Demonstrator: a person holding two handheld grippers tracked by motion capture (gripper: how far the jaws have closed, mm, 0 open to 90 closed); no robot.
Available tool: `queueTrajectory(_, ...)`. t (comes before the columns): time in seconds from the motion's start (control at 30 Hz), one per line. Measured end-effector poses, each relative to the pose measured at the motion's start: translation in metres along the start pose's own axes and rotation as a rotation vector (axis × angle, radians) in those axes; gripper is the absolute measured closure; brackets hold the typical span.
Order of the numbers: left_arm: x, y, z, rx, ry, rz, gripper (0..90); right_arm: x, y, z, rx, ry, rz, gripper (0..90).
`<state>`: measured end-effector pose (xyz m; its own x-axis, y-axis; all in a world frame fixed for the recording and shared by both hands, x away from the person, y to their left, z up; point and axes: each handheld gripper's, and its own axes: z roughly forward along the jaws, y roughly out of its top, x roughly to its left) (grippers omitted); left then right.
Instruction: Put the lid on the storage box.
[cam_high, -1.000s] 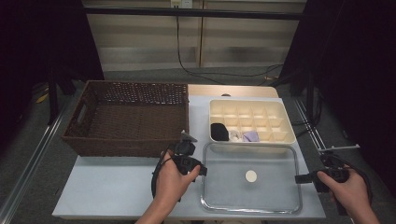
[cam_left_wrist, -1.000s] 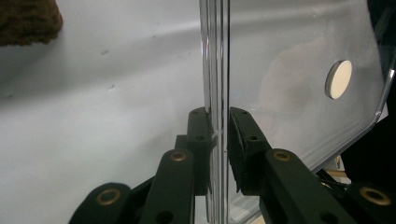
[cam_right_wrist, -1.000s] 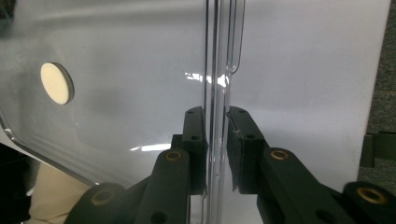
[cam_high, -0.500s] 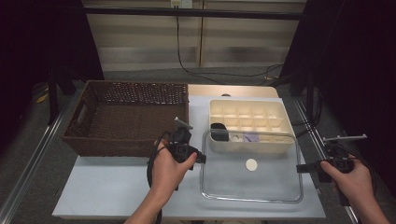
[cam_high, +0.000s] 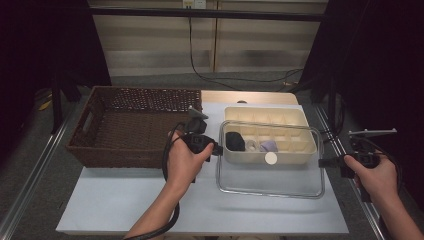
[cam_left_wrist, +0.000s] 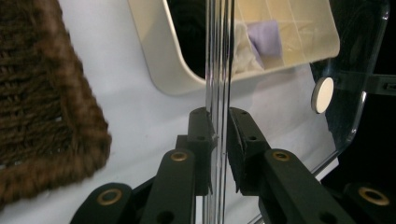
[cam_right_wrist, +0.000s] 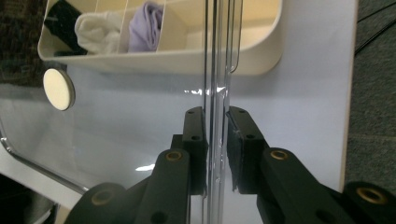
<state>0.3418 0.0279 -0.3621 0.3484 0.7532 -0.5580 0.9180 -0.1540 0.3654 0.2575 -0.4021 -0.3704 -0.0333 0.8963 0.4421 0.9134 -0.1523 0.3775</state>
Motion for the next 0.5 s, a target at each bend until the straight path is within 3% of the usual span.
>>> queueTrajectory(0.5,0.003,0.034,0.011,-0.011,-0.013,-0.031,80.4,-0.006,0.029,0.011,-0.015,-0.049,0.027,78.3)
